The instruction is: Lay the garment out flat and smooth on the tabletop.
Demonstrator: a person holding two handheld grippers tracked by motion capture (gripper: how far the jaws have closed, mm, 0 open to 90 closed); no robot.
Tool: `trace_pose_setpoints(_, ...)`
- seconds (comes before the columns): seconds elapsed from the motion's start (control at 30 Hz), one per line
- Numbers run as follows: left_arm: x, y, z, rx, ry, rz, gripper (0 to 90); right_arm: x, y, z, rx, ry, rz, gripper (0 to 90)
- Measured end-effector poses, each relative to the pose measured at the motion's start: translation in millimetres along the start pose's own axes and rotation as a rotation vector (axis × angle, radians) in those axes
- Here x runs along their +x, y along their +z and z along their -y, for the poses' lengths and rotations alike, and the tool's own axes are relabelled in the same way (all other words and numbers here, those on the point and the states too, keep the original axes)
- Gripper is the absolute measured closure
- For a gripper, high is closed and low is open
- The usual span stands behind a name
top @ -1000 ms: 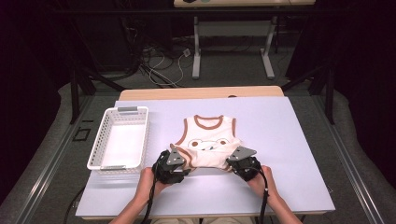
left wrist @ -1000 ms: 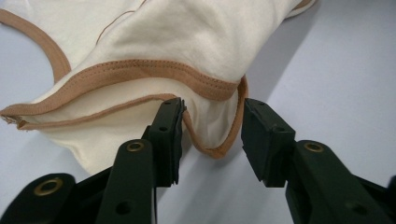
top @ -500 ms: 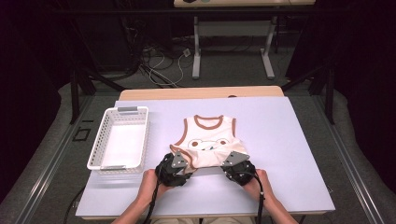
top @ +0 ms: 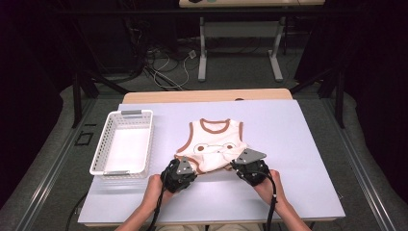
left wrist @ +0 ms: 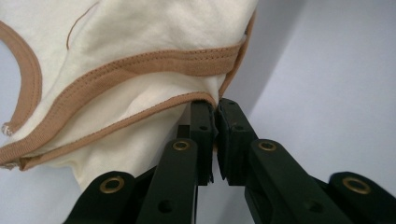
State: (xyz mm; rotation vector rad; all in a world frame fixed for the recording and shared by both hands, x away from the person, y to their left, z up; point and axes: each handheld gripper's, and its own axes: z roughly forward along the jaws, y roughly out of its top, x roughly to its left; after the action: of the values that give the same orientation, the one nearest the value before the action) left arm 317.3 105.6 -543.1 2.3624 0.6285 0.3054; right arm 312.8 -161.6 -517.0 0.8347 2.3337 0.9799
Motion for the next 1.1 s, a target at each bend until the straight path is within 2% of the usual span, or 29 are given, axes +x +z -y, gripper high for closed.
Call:
trace_pose_setpoints(0.1,3.3,-3.4,-1.8,-0.01,-0.014,0.011,84.7,-4.8,5.5,-2.6,0.013,0.015,0.017,83.9)
trace_pose_setpoints(0.2,6.2,-0.8,-1.6,-0.007,-0.028,0.013,84.0,-11.4,19.7,-2.8,0.029,0.038,0.045,81.0)
trace_pose_setpoints(0.3,8.0,5.0,-1.5,0.006,-0.044,-0.006,81.9,-15.9,33.4,-3.5,0.066,0.028,0.081,79.9)
trace_pose_setpoints(0.43,11.6,11.3,0.3,0.015,-0.053,-0.038,76.5,-21.5,56.1,-0.1,0.111,0.065,0.097,74.5)
trace_pose_setpoints(0.5,12.4,12.8,1.2,0.02,-0.066,-0.044,73.5,-24.5,59.6,1.3,0.119,0.083,0.093,70.2)
trace_pose_setpoints(0.67,11.8,9.6,-0.2,0.015,-0.064,-0.053,58.1,-29.1,51.5,1.5,0.101,0.104,0.112,54.2)
trace_pose_setpoints(0.8,9.2,4.0,-1.2,0.006,-0.056,-0.064,47.5,-30.4,40.2,-0.4,0.067,0.111,0.124,48.2)
trace_pose_setpoints(0.87,9.0,1.7,-1.7,0.005,-0.054,-0.067,41.6,-30.5,33.4,-2.1,0.044,0.115,0.129,47.5)
trace_pose_setpoints(1.0,7.6,-4.2,-1.7,-0.015,-0.055,-0.079,36.2,-30.3,18.4,-3.3,0.01,0.102,0.141,47.5)
trace_pose_setpoints(1.1,6.2,-10.4,-2.3,-0.052,-0.049,-0.085,35.6,-28.9,8.5,-3.2,-0.011,0.084,0.135,54.9)
